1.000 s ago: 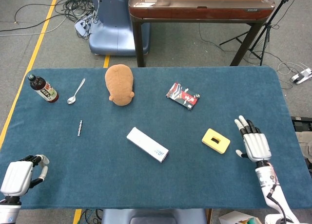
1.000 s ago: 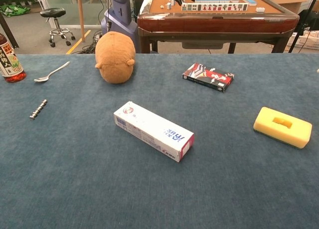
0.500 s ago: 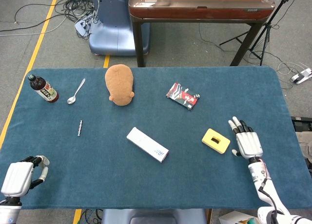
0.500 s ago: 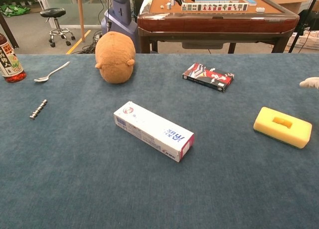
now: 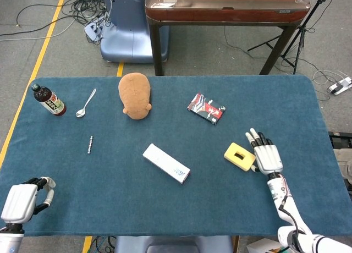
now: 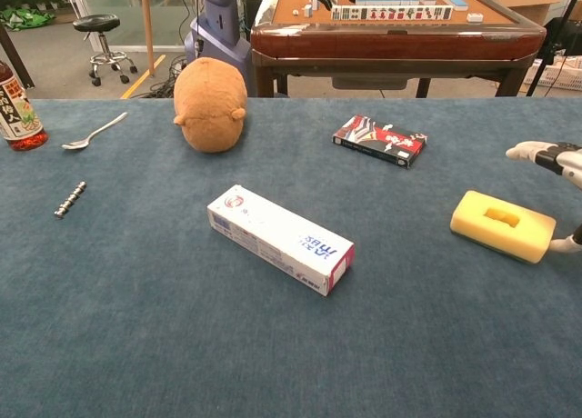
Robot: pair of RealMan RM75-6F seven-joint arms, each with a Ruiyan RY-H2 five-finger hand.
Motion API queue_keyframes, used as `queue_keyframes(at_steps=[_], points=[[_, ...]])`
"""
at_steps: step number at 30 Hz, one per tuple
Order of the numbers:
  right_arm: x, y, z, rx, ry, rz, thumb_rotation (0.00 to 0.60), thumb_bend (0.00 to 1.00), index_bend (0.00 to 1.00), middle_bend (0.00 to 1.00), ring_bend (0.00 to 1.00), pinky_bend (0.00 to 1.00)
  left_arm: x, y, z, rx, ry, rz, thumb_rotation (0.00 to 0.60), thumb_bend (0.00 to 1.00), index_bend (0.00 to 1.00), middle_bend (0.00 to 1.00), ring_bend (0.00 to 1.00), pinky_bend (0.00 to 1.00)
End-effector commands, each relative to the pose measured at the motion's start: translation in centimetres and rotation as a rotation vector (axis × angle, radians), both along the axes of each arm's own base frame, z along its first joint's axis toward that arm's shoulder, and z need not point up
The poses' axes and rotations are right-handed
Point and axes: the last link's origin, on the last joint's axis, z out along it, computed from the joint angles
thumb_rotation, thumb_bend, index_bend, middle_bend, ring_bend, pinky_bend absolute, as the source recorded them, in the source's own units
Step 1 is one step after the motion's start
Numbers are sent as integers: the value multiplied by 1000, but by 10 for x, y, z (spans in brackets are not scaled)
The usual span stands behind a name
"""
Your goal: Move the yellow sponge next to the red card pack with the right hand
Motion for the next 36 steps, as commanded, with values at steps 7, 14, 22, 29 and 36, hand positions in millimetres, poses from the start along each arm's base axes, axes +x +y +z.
queue_keyframes(at_steps=[7, 14, 22, 29, 36], points=[[19, -20, -3, -7, 2, 32, 600, 0, 35, 20, 29, 222, -2, -1, -1, 0, -5, 5, 600, 459, 502, 568, 493, 629], [30, -35, -11, 6, 15, 35, 600, 0, 35, 20, 29, 222, -5, -3, -1, 0, -7, 16, 600, 459, 502, 568, 493, 629], [45, -51, -25, 20, 2, 45, 600, 0, 35, 20, 29, 222, -7, -4, -3, -3, -11, 20, 600, 459, 502, 568, 493, 629], [68, -64, -38, 21, -32, 71, 600, 0, 35, 20, 29, 223, -9, -7, -5, -11, -12, 24, 600, 458, 502, 568, 493, 629], [83, -73, -49, 27, -47, 87, 600, 0, 35, 20, 29, 222, -12, -9, -4, -10, -15, 32, 600, 458, 502, 568, 493, 629]])
